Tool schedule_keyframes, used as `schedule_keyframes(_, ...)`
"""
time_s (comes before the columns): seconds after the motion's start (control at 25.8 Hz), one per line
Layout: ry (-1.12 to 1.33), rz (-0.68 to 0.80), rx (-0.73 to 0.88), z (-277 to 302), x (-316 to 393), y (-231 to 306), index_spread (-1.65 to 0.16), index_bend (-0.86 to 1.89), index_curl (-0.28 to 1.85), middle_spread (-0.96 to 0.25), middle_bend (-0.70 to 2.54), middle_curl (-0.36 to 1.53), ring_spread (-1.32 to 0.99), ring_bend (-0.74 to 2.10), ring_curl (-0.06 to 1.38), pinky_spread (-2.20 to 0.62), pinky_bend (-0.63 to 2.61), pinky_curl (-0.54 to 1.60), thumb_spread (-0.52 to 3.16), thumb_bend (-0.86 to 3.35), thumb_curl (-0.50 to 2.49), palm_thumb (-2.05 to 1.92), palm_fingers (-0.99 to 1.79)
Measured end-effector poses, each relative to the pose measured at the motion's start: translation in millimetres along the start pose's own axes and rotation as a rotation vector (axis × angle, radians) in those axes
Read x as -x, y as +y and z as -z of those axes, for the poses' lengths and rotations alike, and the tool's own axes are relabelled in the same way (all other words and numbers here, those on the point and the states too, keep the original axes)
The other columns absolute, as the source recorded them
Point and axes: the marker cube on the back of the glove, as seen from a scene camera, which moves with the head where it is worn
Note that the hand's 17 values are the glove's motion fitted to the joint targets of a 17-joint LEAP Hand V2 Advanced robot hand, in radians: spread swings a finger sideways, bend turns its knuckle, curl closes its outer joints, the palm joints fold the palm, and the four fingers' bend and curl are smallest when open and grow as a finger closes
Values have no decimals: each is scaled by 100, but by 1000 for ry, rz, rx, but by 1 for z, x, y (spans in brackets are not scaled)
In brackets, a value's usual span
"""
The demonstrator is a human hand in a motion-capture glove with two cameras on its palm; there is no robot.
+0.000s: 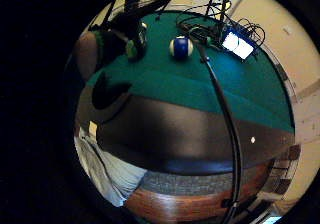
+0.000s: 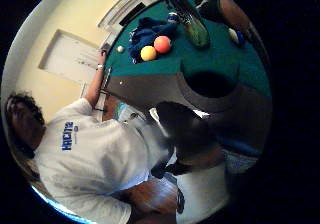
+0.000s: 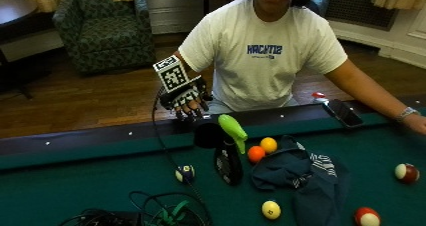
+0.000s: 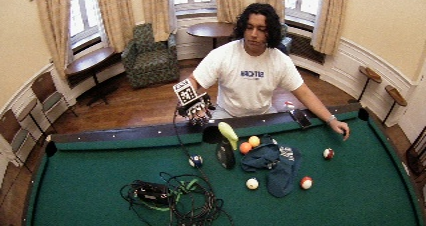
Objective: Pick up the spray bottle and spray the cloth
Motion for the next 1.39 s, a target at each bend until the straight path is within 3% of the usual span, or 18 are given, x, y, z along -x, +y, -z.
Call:
schedule_keyframes(0.23, -14, -3, -19, 3, 2, -1, -30, 17, 16, -9, 26, 15, -8, 45, 18, 11, 36, 17, 72, 19, 10, 35, 72)
schedule_keyframes(0.54, -42, -32, -19, -7, 0, 3, -36, 15, 21, -11, 24, 21, -9, 44, 24, 14, 34, 22, 96, 16, 15, 38, 70)
schedule_keyframes(1.08, -180, -174, -80, -15, -8, -28, -38, 12, 23, -12, 22, 28, -10, 44, 28, 15, 32, 27, 107, 10, 21, 45, 69)
schedule_keyframes(1.39, -346, -307, -194, -28, -10, -58, -38, 11, 22, -12, 20, 30, -11, 49, 30, 12, 33, 29, 105, 11, 26, 59, 75)
